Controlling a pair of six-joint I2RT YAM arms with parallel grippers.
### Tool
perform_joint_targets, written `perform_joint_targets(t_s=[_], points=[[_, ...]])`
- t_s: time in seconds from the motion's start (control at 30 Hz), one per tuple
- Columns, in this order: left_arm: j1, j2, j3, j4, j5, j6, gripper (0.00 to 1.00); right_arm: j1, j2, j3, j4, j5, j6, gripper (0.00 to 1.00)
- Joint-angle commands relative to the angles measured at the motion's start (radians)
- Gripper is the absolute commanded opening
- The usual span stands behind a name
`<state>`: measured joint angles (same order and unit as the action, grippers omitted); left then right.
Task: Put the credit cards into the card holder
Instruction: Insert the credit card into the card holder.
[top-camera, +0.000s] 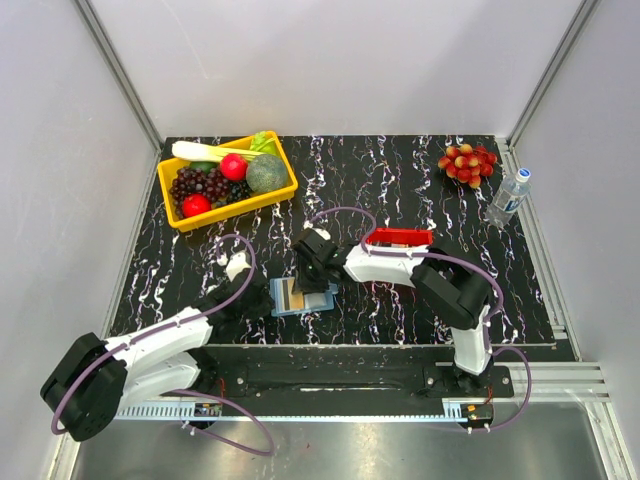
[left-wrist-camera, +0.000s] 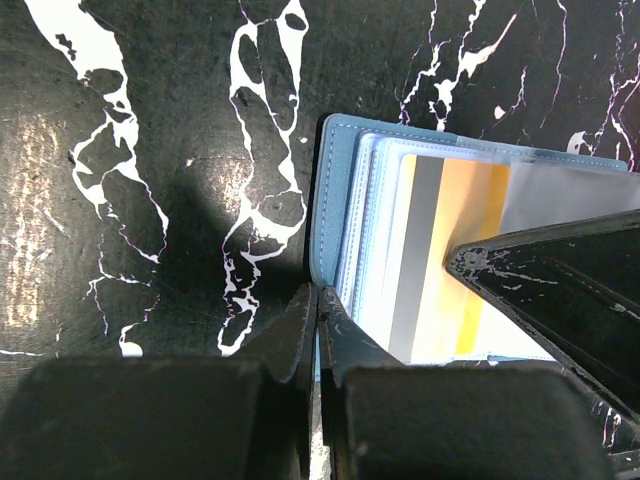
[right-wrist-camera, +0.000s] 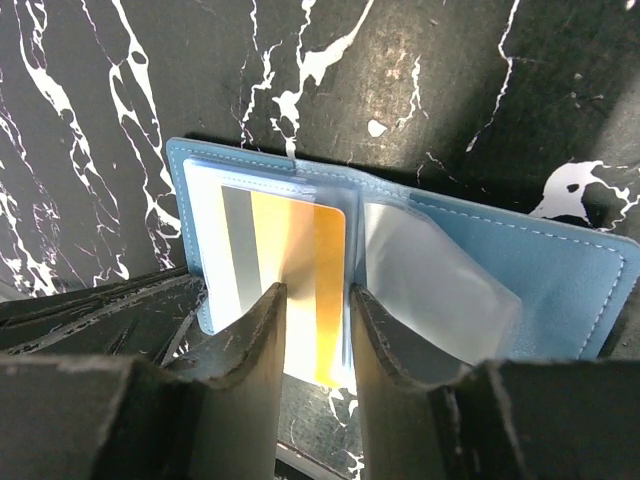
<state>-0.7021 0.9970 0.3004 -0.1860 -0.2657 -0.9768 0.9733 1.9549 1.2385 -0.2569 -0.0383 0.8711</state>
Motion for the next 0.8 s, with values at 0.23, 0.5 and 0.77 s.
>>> perform_joint_targets(t_s=[0.23,0.5,0.77], points=[[0.001,0.008,0.008,0.017,0.006,0.004,0.00,0.061,-0.010,0.088,-0.076,0.026,-0.034,0.36],[0.001,-0.009,0.002,0.008,0.000,0.003,0.00,0.061,-0.031,0.084,-0.081,0.031,-0.026,0.36],[0.001,-0.015,0.002,0.005,-0.001,0.003,0.00,0.059,-0.041,0.059,-0.019,0.003,-0.029,0.19]])
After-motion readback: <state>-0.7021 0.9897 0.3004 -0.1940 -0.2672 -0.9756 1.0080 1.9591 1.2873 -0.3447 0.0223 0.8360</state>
